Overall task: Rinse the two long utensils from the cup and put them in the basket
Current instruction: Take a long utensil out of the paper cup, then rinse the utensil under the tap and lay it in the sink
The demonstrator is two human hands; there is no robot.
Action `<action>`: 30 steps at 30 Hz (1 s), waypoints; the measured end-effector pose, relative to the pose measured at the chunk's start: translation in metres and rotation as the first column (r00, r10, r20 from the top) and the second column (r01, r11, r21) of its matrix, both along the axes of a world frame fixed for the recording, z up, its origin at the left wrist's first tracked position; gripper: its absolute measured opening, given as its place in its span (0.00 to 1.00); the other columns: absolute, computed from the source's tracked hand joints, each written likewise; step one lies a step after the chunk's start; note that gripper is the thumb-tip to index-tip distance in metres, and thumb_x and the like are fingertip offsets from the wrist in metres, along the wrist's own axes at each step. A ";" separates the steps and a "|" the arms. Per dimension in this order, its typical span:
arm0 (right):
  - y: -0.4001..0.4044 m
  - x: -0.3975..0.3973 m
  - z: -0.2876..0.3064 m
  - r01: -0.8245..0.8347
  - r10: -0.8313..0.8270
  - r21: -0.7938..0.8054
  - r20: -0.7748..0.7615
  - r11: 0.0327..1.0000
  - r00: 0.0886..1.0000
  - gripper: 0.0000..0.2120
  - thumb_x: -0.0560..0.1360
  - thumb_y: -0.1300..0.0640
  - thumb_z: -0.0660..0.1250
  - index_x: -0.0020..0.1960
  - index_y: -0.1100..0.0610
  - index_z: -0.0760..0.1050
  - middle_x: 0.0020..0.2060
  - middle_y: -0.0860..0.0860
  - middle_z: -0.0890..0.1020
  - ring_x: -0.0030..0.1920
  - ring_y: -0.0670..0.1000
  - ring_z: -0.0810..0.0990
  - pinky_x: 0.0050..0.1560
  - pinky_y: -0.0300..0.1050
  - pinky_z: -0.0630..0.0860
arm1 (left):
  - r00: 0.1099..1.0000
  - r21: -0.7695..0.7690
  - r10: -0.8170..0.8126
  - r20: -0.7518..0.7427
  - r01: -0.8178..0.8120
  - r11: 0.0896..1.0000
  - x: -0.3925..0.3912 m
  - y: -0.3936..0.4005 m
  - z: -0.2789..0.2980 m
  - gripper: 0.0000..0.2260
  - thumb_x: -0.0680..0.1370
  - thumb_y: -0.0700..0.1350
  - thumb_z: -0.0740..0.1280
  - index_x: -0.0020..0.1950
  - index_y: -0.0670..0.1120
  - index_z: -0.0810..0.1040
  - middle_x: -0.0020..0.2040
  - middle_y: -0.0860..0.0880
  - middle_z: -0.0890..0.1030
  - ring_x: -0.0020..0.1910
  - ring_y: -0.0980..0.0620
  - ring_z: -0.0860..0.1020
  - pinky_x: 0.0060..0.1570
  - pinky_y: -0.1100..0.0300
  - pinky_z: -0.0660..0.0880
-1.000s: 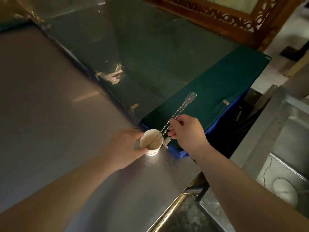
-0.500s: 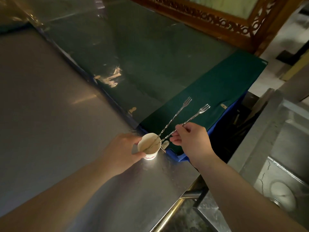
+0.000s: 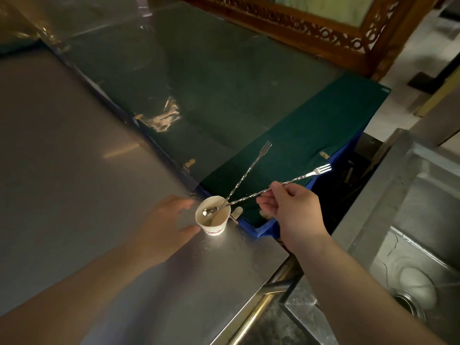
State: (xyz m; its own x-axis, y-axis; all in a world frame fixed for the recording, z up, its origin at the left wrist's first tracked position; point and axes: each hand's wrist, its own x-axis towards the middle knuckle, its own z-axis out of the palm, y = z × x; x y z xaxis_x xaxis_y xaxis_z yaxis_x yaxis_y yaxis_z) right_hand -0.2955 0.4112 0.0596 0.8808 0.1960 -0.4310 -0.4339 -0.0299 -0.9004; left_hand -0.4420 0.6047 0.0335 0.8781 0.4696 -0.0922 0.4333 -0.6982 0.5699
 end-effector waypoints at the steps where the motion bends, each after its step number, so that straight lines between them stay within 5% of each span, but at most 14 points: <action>1: -0.004 0.000 0.003 0.009 -0.009 0.010 0.000 1.000 1.000 0.09 0.79 0.58 0.66 0.45 0.63 0.80 0.33 0.54 0.86 0.36 0.51 0.87 0.33 0.36 0.81 | 0.999 -0.016 0.027 0.033 -0.026 1.000 -0.001 -0.003 0.004 0.19 0.71 0.46 0.74 0.60 0.49 0.77 0.53 0.53 0.77 0.49 0.55 0.75 0.46 0.71 0.66; 4: -0.020 0.000 0.013 0.029 -0.030 0.053 0.010 0.998 1.000 0.10 0.80 0.59 0.65 0.44 0.62 0.80 0.34 0.54 0.86 0.37 0.51 0.87 0.36 0.38 0.82 | 0.991 -0.121 0.104 0.084 -0.094 0.988 -0.003 -0.016 0.019 0.12 0.73 0.40 0.72 0.54 0.51 0.78 0.49 0.51 0.80 0.45 0.51 0.77 0.45 0.62 0.71; 7: -0.043 0.001 0.023 0.052 -0.053 0.134 0.005 0.990 0.999 0.10 0.80 0.59 0.64 0.44 0.64 0.80 0.33 0.53 0.86 0.37 0.51 0.87 0.38 0.39 0.83 | 0.973 -0.329 0.202 0.113 -0.155 0.932 0.001 -0.037 0.037 0.09 0.75 0.39 0.69 0.46 0.55 0.79 0.42 0.52 0.83 0.38 0.55 0.78 0.35 0.69 0.71; 10: -0.074 0.003 0.030 0.081 -0.081 0.194 -0.012 0.978 0.997 0.11 0.80 0.59 0.64 0.44 0.65 0.79 0.32 0.53 0.86 0.37 0.51 0.87 0.41 0.39 0.83 | 0.955 -0.562 0.279 0.105 -0.175 0.809 0.013 -0.073 0.053 0.05 0.75 0.39 0.70 0.46 0.49 0.83 0.40 0.49 0.85 0.34 0.62 0.80 0.32 0.74 0.71; 13: -0.110 0.011 0.035 0.159 -0.156 0.254 -0.033 0.954 0.987 0.11 0.80 0.60 0.64 0.42 0.64 0.78 0.31 0.54 0.85 0.36 0.51 0.86 0.41 0.41 0.83 | 0.949 -0.722 0.301 0.091 -0.145 0.676 0.035 -0.112 0.063 0.05 0.74 0.37 0.69 0.47 0.44 0.83 0.43 0.46 0.86 0.38 0.55 0.83 0.36 0.69 0.76; 17: -0.181 0.027 0.037 0.274 -0.278 0.312 -0.034 0.910 0.960 0.10 0.80 0.61 0.64 0.41 0.63 0.78 0.31 0.55 0.85 0.34 0.50 0.85 0.37 0.39 0.82 | 0.959 -0.818 0.277 0.060 -0.112 0.564 0.074 -0.175 0.065 0.08 0.76 0.35 0.66 0.43 0.45 0.83 0.41 0.45 0.86 0.36 0.54 0.82 0.38 0.62 0.74; 22: -0.289 0.044 0.036 0.410 -0.422 0.327 -0.035 0.852 0.906 0.12 0.80 0.62 0.64 0.39 0.62 0.78 0.30 0.55 0.84 0.33 0.50 0.84 0.38 0.40 0.83 | 0.988 -0.883 0.146 0.044 -0.030 0.469 0.127 -0.268 0.056 0.06 0.77 0.37 0.66 0.47 0.43 0.82 0.43 0.43 0.86 0.35 0.56 0.82 0.34 0.67 0.75; 30: -0.469 0.058 0.020 0.642 -0.640 0.249 -0.099 0.725 0.762 0.12 0.79 0.60 0.65 0.41 0.64 0.81 0.34 0.57 0.86 0.37 0.50 0.86 0.38 0.39 0.82 | 0.997 -0.914 -0.075 0.022 0.050 0.403 0.208 -0.443 0.034 0.04 0.75 0.37 0.69 0.46 0.44 0.82 0.41 0.43 0.86 0.35 0.55 0.81 0.36 0.64 0.74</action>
